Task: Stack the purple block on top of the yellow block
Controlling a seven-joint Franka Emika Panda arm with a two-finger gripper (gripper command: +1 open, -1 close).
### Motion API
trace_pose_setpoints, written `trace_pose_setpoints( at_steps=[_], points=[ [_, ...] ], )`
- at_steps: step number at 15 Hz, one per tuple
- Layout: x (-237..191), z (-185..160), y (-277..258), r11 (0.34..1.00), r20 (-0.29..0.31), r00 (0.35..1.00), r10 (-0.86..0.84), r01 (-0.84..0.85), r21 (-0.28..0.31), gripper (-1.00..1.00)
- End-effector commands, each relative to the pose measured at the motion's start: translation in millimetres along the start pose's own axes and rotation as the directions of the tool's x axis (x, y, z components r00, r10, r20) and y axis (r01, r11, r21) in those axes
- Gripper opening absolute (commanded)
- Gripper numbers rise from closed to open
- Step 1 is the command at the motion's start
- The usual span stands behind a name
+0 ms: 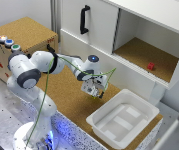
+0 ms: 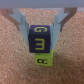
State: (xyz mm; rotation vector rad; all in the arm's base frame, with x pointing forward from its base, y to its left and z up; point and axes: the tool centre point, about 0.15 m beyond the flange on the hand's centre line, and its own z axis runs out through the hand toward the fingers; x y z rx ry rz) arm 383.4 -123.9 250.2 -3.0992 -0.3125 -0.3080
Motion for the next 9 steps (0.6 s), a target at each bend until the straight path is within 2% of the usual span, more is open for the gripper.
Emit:
trace_pose_setpoints(
  at_steps=[1, 2, 3, 9],
  points=[
    [0, 11, 9, 0.998, 0.065, 0.998, 0.017, -0.013, -0.056, -1.0],
    [-1, 13, 10, 0.998, 0.078, 0.997, 0.022, -0.018, -0.053, -1.0],
    [-3, 14, 11, 0.998, 0.085, 0.996, 0.028, -0.023, -0.058, 1.0],
    [1, 0, 14, 0.997, 0.065, 0.997, 0.032, -0.027, -0.072, 1.0]
  ],
)
